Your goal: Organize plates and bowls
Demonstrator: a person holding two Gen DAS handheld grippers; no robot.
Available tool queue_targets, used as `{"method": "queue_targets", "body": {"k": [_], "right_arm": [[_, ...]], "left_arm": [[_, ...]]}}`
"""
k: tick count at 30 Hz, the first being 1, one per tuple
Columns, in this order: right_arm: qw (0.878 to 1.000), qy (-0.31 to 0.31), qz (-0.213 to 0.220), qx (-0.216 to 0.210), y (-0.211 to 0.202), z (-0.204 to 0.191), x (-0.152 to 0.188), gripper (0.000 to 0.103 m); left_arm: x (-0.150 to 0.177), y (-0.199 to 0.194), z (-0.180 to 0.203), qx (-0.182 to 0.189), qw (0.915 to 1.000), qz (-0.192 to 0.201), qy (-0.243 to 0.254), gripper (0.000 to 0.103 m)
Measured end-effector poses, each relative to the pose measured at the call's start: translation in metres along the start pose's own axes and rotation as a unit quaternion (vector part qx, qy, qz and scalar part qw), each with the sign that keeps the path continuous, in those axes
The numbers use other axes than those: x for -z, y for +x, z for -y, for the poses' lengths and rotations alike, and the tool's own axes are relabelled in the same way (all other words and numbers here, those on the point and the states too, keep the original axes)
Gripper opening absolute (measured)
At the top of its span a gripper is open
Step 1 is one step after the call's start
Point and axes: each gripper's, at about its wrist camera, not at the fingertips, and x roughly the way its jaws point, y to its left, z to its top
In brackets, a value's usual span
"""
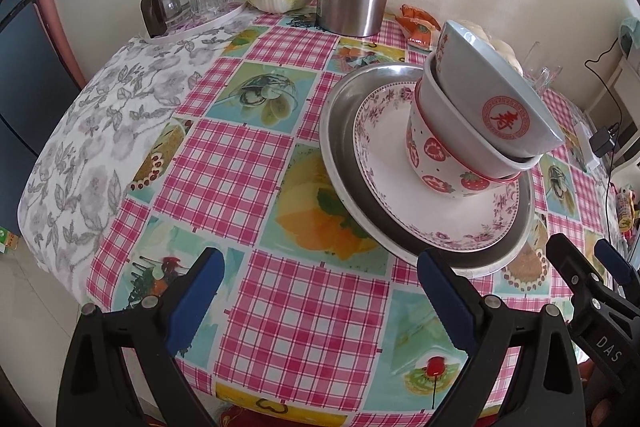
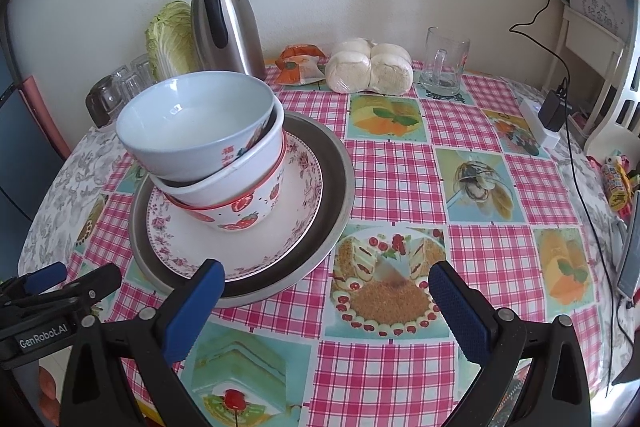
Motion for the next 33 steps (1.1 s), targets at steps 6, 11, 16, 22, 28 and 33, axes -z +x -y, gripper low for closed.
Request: {"method": "queue_targets", "body": {"k": [6,11,16,22,28,33], "right_arm": [[1.0,0.0,-0.004,0.002,0.0018,0.0013,0.0001,0.103],[1.0,-0.001,-0.005,0.001,0.0021,0.0006,0.0005,0.103],[1.0,-0.001,-0.006,0.002,0.0031,0.0006,0.001,0.103],[1.0,0.0,-0.007,0.002,0.0037,0.0013,0.0012,0.103],[1.0,0.001,-0.008,0.002,0.004,0.002,0.002,0.103],[1.0,0.001,-0.008,0.002,0.0041,0.0021,0.0022,0.103]], "left_arm": [[-0.0005,0.0021,-0.0003,-0.006,1.0,-0.005,-0.002,0.097],[-0.0004,0.0012,0.0002,-0.001,1.0,-0.004,-0.001,0.097],[-0.0003,0.002,0.0005,-0.011,0.9999,-0.006,0.0,0.097],[0.0004,0.0023,0.0015,-0.016,0.9998,-0.008,0.005,0.097],[0.0009,0.002,0.002,-0.027,0.9996,-0.007,0.008,0.097],[0.0007,0.0024,0.0008,-0.032,0.9994,-0.007,0.006,0.097]]}}
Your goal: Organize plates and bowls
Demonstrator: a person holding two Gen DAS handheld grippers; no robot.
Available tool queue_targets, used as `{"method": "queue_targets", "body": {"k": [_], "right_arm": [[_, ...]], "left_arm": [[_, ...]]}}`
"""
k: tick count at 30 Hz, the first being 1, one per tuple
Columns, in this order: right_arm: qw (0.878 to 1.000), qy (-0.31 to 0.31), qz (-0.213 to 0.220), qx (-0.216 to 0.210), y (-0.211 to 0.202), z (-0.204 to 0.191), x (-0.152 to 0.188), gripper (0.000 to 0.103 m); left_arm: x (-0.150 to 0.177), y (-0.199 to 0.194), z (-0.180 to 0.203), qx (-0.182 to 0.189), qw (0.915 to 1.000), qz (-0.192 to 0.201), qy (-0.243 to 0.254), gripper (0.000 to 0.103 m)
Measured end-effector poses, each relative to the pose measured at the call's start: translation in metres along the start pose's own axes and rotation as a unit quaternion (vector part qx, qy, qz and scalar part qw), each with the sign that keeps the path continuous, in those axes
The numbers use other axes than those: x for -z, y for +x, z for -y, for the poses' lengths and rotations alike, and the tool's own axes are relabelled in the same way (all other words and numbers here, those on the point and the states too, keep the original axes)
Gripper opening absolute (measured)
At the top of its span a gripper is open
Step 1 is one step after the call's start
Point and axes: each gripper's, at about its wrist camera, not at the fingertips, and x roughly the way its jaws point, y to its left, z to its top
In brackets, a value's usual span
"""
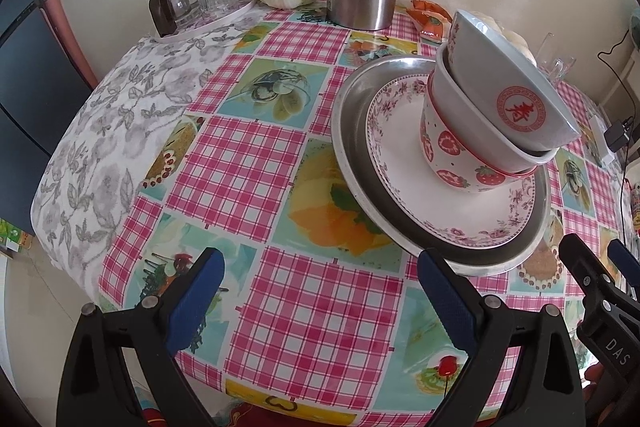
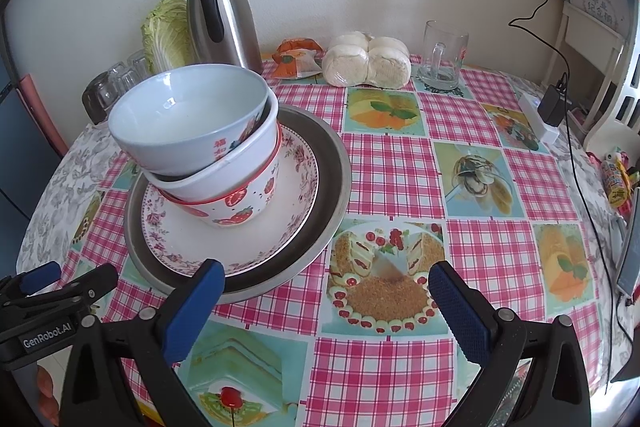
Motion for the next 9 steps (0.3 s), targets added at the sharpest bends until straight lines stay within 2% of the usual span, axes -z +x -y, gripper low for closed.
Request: {"method": "queue_targets", "body": {"k": [9], "right_arm": [[1.0,0.001,-0.001,0.0,0.0003,0.0003,0.0002,0.103]], "left_arm": [[-0.0009,-0.0041,-0.0037,0.006,0.9999,0.012,-0.009,0.097]]}}
